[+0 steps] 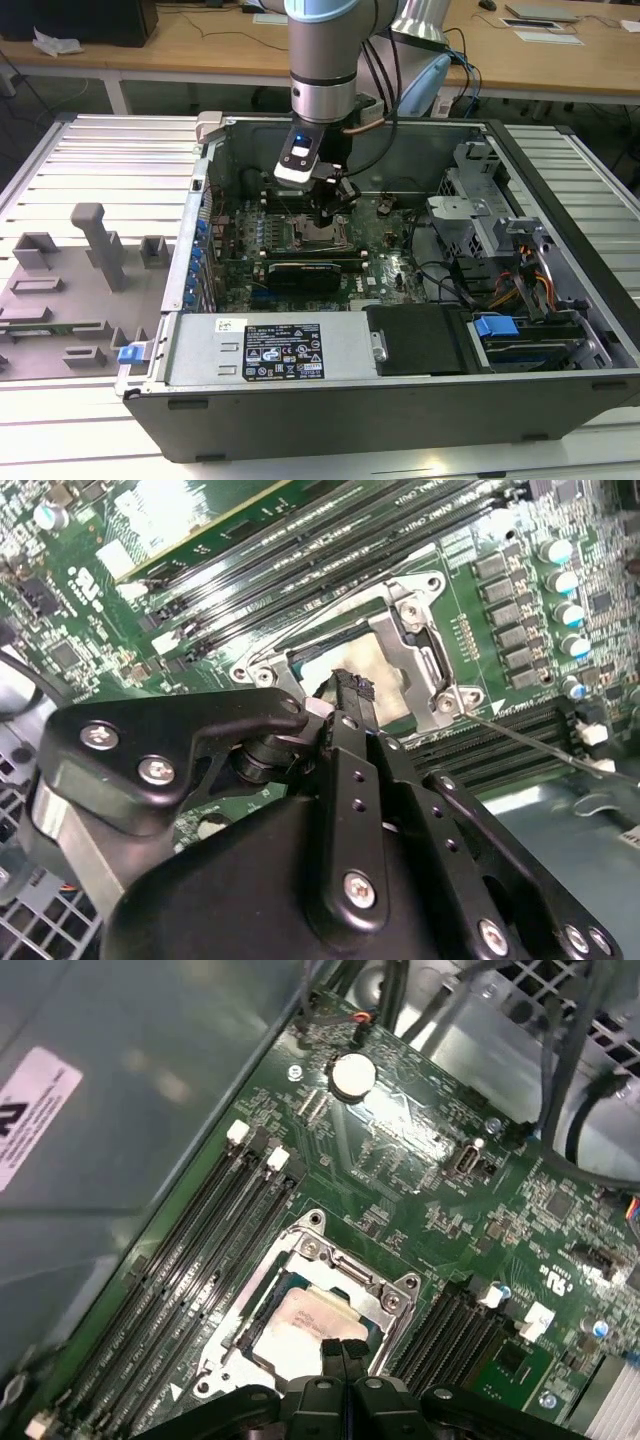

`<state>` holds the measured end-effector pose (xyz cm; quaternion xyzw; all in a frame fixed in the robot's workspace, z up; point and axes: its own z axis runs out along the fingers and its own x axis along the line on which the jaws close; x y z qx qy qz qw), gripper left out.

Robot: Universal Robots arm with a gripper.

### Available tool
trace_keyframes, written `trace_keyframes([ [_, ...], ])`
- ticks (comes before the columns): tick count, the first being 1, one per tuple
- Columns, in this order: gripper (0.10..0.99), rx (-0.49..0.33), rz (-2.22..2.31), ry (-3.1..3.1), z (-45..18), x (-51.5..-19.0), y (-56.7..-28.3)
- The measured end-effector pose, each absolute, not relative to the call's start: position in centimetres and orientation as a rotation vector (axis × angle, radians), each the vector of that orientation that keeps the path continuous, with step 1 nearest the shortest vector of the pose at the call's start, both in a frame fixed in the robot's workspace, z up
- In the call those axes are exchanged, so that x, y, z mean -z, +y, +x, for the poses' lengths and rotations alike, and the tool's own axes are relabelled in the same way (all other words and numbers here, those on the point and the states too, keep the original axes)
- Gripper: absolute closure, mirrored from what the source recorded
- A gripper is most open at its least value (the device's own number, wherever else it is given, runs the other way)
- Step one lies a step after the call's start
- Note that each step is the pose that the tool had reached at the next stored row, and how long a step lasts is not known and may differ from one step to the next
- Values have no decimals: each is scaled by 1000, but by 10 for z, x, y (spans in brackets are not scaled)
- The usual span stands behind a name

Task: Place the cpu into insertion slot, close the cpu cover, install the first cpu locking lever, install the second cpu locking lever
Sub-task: 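Close the cpu cover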

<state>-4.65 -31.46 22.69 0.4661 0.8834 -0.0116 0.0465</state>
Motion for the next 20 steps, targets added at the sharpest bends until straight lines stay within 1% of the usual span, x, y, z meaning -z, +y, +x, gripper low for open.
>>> trace_keyframes([
  [20, 980, 57, 1011, 2857, -47, -227, -314],
])
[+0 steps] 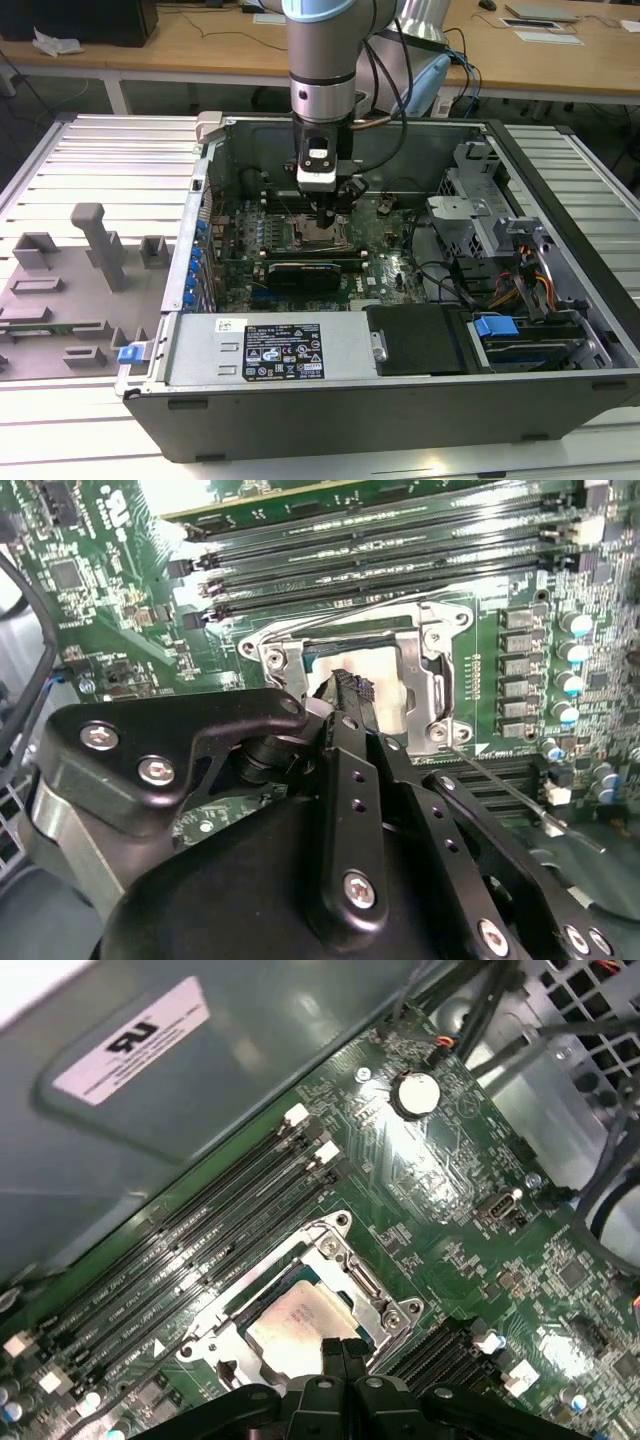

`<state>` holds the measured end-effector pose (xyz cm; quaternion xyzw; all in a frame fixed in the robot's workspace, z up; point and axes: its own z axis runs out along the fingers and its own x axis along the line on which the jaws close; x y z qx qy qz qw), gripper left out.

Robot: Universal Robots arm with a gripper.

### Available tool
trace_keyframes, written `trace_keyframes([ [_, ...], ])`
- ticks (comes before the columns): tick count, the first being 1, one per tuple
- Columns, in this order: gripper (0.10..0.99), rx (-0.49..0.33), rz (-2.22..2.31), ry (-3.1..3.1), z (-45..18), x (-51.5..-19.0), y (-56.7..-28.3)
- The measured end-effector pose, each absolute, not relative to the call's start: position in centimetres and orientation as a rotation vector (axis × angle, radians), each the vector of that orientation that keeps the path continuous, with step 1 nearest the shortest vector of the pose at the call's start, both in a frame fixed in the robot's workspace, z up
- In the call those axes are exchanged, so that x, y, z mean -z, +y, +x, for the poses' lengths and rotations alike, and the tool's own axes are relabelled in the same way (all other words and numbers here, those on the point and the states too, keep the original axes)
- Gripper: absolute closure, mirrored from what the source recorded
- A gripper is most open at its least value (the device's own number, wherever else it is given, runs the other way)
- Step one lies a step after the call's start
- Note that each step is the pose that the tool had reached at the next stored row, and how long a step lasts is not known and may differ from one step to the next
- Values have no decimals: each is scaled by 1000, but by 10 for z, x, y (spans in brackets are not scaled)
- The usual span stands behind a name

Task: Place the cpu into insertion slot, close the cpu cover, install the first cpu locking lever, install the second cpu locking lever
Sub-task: 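Close the cpu cover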

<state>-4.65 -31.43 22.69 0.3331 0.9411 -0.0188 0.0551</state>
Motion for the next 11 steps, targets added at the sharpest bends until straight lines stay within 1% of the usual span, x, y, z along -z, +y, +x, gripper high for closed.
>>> trace_keyframes([
  [11, 980, 61, 750, 2929, -47, -227, -314],
])
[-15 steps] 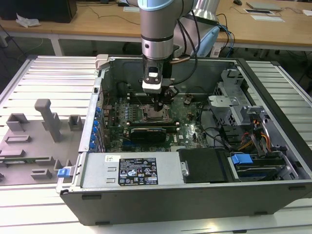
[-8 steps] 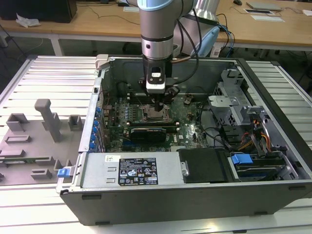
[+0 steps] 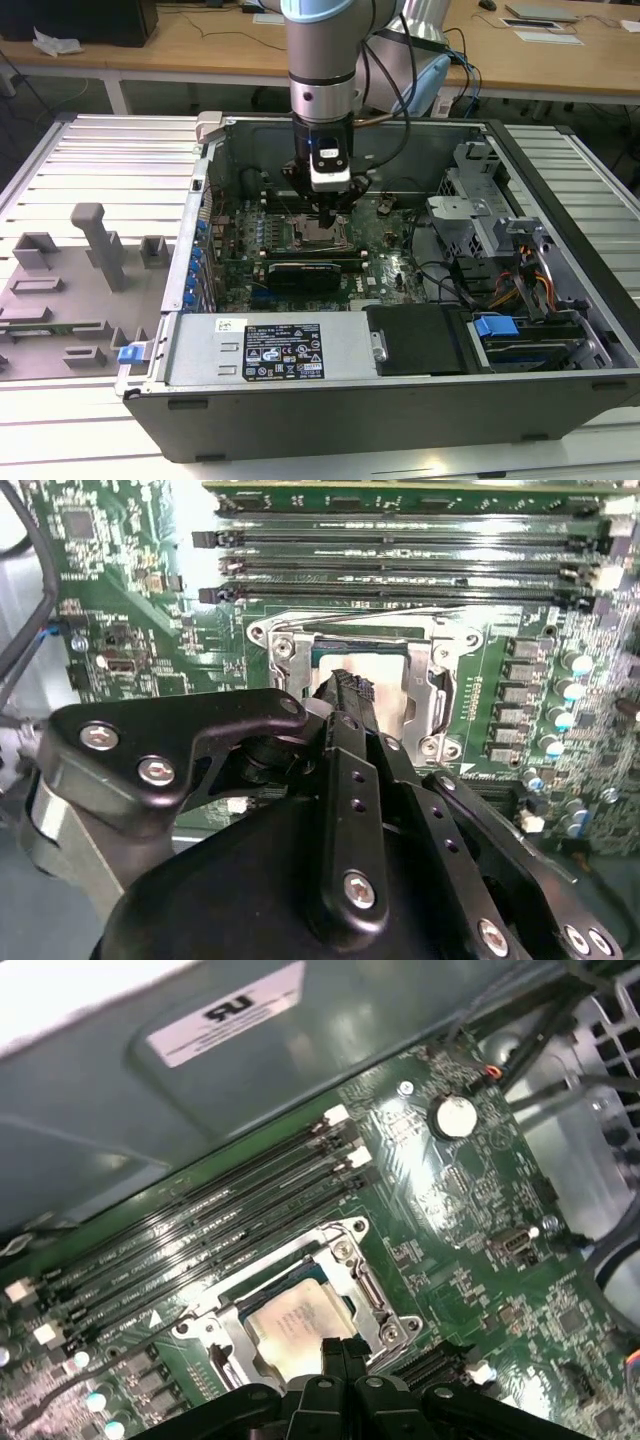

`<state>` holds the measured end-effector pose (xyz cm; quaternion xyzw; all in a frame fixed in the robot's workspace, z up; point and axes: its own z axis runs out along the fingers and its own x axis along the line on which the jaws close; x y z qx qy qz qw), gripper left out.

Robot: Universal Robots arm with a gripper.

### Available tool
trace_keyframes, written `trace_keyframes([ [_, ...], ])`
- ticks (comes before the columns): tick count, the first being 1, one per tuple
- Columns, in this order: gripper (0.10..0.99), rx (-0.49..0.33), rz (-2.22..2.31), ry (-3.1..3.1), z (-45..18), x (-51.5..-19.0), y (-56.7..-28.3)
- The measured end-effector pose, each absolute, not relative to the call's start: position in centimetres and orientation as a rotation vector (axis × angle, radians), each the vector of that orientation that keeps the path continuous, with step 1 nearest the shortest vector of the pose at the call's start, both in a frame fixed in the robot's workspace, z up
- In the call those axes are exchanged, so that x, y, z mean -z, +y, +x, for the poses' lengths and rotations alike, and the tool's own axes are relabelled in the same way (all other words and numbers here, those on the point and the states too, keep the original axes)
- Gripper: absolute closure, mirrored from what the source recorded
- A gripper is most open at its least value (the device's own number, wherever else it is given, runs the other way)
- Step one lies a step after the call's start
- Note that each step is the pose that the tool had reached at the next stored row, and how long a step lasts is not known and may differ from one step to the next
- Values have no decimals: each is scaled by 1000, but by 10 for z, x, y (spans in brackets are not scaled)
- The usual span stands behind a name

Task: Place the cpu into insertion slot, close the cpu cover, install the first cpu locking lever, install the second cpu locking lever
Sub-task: 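Close the cpu cover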

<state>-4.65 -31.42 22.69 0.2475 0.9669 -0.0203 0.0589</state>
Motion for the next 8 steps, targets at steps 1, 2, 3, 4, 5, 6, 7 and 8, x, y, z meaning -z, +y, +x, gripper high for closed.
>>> trace_keyframes([
  [1, 980, 61, 729, 2934, -47, -227, -314],
  [2, 980, 61, 705, 2939, -47, -227, -314],
  [3, 980, 60, 681, 2944, -47, -227, -314],
  [4, 980, 60, 642, 2952, -47, -227, -314],
  [5, 980, 59, 608, 2958, -47, -227, -314],
  [6, 980, 59, 565, 2966, -47, -227, -314],
  [7, 980, 59, 527, 2972, -47, -227, -314],
  [8, 980, 60, 492, 2977, -47, -227, -314],
])
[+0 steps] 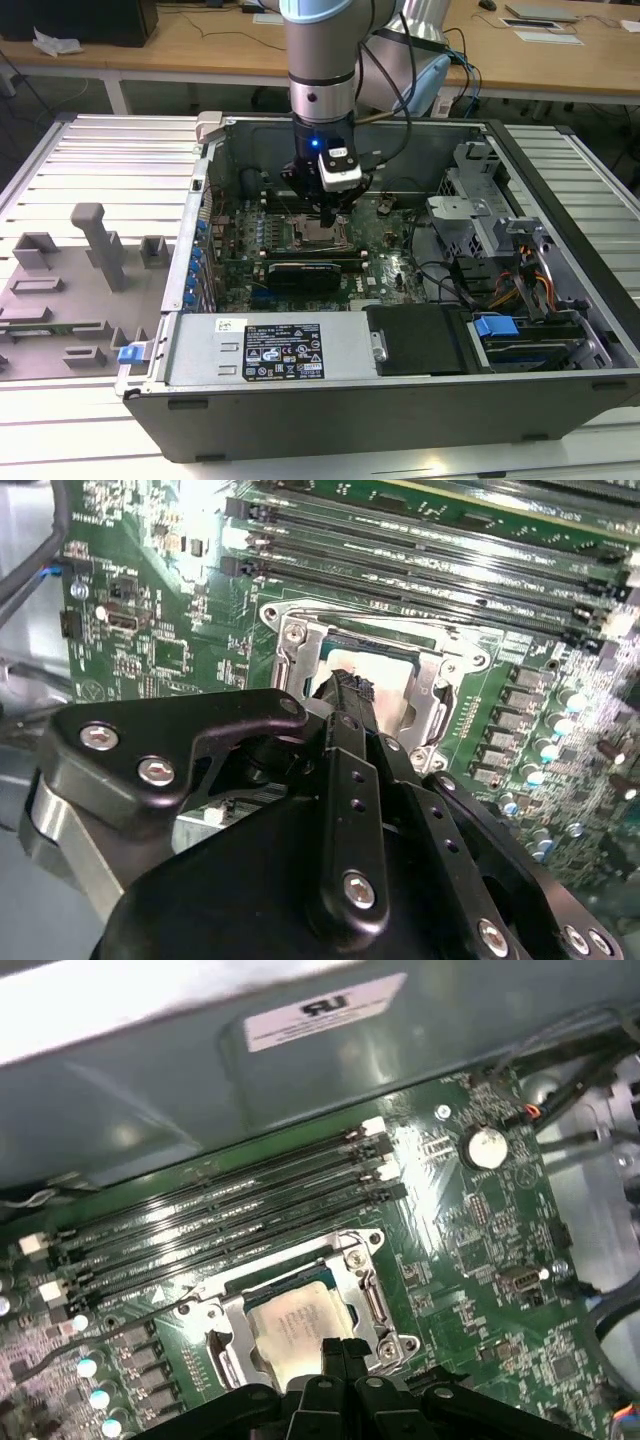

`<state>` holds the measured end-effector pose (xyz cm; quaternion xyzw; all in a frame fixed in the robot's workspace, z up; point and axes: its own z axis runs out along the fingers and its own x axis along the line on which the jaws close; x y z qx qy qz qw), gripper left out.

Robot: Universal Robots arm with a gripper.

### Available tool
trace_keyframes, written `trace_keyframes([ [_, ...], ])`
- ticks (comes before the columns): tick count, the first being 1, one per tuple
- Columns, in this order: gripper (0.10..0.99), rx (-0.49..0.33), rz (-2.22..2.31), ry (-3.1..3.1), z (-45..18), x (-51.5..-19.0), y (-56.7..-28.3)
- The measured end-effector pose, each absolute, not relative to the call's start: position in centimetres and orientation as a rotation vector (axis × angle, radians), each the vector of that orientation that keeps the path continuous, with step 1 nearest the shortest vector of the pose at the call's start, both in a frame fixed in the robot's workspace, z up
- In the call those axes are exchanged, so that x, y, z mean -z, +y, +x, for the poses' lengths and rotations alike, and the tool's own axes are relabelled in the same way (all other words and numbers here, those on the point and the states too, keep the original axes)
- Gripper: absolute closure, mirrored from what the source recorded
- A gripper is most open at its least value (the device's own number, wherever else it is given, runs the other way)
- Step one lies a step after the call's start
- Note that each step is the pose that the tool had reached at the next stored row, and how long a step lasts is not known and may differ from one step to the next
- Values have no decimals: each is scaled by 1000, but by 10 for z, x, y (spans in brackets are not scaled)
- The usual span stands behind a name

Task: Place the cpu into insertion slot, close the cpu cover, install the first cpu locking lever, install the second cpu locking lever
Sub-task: 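Close the cpu cover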

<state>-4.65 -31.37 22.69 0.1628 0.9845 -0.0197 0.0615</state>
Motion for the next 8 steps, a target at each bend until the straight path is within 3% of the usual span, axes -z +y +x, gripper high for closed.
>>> trace_keyframes([
  [8, 980, 59, 224, 3005, -47, -227, -313],
])
